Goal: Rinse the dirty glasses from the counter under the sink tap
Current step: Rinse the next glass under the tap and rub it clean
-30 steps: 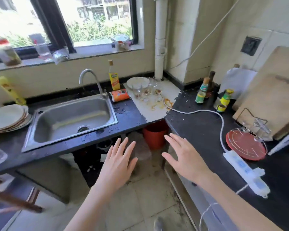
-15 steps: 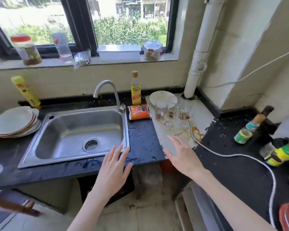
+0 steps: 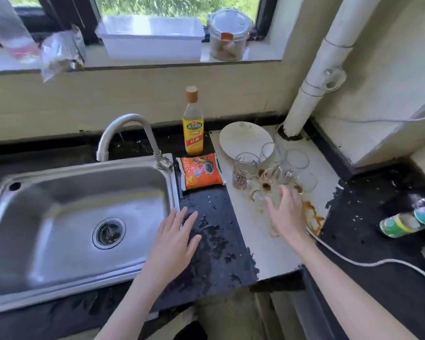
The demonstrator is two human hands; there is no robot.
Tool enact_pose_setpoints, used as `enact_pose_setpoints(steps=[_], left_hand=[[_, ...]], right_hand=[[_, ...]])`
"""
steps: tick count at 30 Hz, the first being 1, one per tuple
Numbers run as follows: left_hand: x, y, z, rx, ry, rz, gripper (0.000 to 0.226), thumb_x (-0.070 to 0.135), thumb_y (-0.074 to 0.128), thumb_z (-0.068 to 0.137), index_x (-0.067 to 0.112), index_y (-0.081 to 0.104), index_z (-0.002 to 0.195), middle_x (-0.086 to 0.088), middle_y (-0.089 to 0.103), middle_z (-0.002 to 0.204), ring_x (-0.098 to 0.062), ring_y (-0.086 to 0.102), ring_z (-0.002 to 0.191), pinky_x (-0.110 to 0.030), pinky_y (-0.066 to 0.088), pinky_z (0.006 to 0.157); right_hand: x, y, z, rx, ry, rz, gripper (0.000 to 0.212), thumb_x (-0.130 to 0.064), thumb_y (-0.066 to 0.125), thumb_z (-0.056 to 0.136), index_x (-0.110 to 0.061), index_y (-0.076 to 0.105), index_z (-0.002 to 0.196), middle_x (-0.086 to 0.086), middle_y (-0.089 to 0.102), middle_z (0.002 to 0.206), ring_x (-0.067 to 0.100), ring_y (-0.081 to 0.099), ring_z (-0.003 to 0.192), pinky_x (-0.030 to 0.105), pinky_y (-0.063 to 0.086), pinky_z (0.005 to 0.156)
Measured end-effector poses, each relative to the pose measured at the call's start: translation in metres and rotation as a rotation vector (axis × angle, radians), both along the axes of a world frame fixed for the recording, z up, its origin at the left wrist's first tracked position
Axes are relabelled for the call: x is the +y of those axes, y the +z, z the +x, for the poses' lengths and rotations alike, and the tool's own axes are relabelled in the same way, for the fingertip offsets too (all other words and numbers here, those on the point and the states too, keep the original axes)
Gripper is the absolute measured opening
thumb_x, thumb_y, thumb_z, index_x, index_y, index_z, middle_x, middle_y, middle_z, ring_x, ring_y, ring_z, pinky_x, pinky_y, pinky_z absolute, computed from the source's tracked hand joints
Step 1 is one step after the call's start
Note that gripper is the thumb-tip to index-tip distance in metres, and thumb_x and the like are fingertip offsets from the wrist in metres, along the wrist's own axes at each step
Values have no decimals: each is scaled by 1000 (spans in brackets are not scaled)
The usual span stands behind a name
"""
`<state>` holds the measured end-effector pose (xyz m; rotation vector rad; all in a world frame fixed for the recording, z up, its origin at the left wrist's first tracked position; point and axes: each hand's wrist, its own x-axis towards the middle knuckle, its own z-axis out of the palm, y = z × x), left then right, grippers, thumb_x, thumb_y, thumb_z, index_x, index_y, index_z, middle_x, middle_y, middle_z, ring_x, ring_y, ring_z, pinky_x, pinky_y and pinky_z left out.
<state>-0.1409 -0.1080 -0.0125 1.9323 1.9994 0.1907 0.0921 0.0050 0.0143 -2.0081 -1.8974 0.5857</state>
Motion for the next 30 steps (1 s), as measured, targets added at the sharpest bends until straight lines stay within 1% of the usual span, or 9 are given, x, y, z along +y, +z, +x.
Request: enact_pose_setpoints(steps=[3,8,10,14,18,22,25,28,30], left_hand=[[31,1,-8,22,-36,-36,87,61,-12,72,26,9,149,-1,6,157,-23,-2,145,-35,3,116],[52,2,-12,7,-36,-67,85,62,-9,74,26,9,149,-1,4,158,-21,-4,145,-34,0,116],[54,-1,-12,6,-18,-94,79,61,-3,79,26,7,149,0,3,158,-20,-5,145,-33,1,116],[46,-2,-7,-39,98,-98,62,53,19,95,21,15,149,-3,8,157,-21,-1,145,-34,6,116],[32,1,-1,-38,145,-60,80,59,4,81,17,23,147,-7,18,155,-25,8,145,-36,13,115],[23,4,3,-42,181,-22,66,53,22,90,16,27,145,-9,22,154,-26,13,144,-38,16,114],[15,4,7,-92,186,-16,57,39,41,97,19,22,147,-5,17,155,-24,8,145,-34,10,115],[4,2,7,-102,159,-3,59,35,43,96,21,17,148,-3,12,156,-22,4,145,-26,0,111],[-4,1,2,-135,155,28,60,33,48,95,19,22,147,-5,18,155,-24,10,144,-26,2,110]], right_hand=[[36,-4,1,-25,-18,6,68,-37,58,90,-11,27,144,15,33,141,29,42,124,34,42,90],[73,-10,0,-126,46,-159,83,-43,60,87,-10,14,149,18,20,152,32,21,141,44,29,109],[78,-14,0,-149,77,-187,81,-42,61,87,-10,17,147,18,20,153,32,20,141,47,29,108],[85,-18,5,-160,125,-174,76,-36,63,86,-6,24,144,19,32,146,34,32,134,44,36,102],[79,-13,9,-143,173,-128,73,-34,67,83,-8,30,141,16,40,140,31,40,128,41,39,98],[53,2,17,-141,211,-29,71,-34,69,82,-9,34,139,15,45,134,29,42,124,38,39,99],[28,13,17,-156,290,45,66,-36,69,81,-14,38,135,12,48,127,28,46,119,36,42,94],[8,21,-1,-104,391,30,65,-39,67,81,-18,39,135,5,47,128,21,48,117,31,45,87],[-3,26,-24,-54,490,11,66,-41,67,81,-20,38,136,1,46,128,18,48,117,31,46,90]])
